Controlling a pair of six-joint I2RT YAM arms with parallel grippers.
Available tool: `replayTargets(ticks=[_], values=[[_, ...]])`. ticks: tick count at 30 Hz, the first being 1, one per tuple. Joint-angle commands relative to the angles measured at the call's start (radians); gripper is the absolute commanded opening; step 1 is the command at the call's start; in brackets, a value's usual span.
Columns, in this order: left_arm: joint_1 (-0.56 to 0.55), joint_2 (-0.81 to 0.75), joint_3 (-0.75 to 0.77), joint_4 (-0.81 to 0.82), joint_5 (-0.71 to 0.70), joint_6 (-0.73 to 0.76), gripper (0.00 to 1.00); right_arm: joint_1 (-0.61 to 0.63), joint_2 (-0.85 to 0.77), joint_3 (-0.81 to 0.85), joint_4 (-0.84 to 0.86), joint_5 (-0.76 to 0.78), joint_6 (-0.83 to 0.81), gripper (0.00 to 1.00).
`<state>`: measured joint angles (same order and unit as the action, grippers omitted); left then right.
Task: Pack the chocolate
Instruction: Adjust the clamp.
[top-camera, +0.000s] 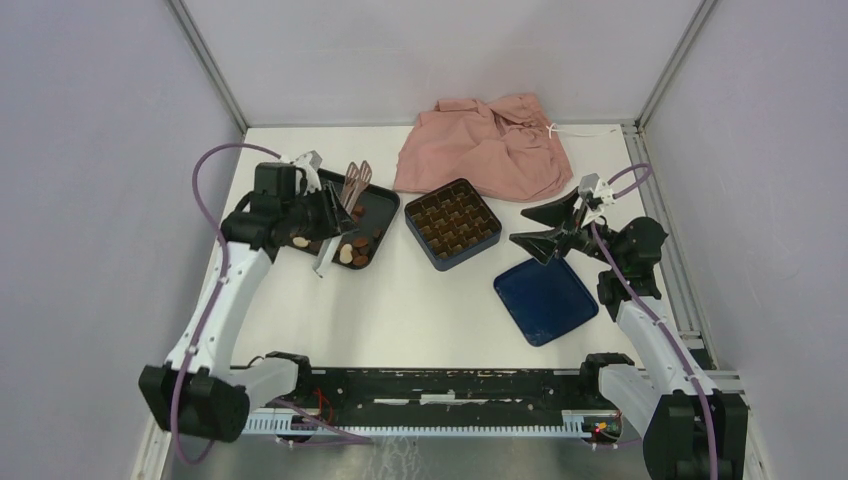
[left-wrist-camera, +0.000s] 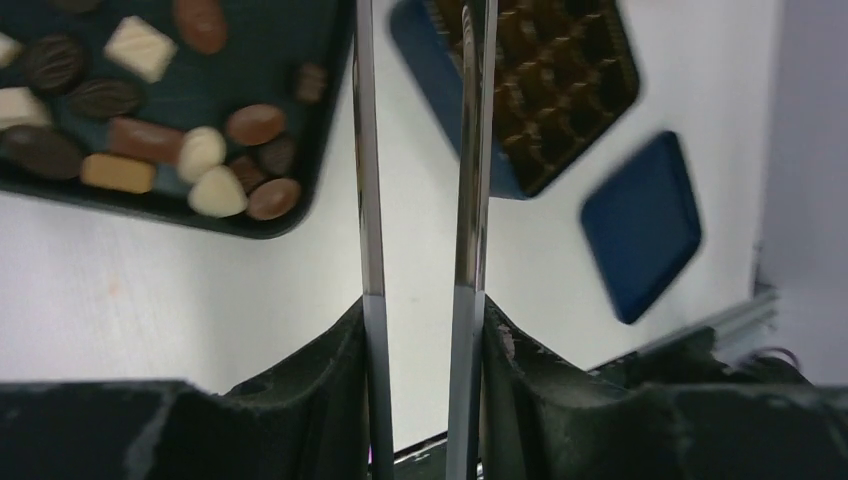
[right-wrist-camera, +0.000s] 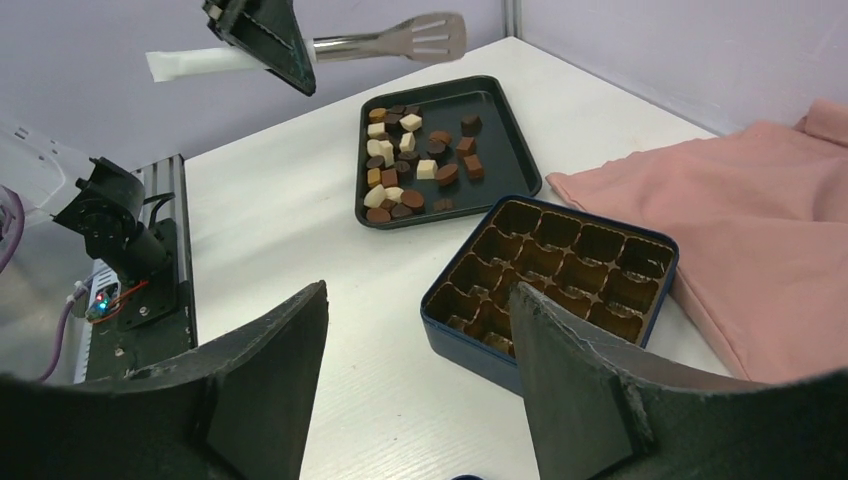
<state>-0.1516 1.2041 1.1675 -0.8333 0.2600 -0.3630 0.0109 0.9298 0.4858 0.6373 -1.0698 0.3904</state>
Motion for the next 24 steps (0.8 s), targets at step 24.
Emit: replayTargets(ticks=[24], values=[[-0.669, -0.113, -0.348, 1.872, 0.248, -0.584, 0.02, 0.177, 0.119, 0.342, 0.480, 0.087, 0.814, 0.83]])
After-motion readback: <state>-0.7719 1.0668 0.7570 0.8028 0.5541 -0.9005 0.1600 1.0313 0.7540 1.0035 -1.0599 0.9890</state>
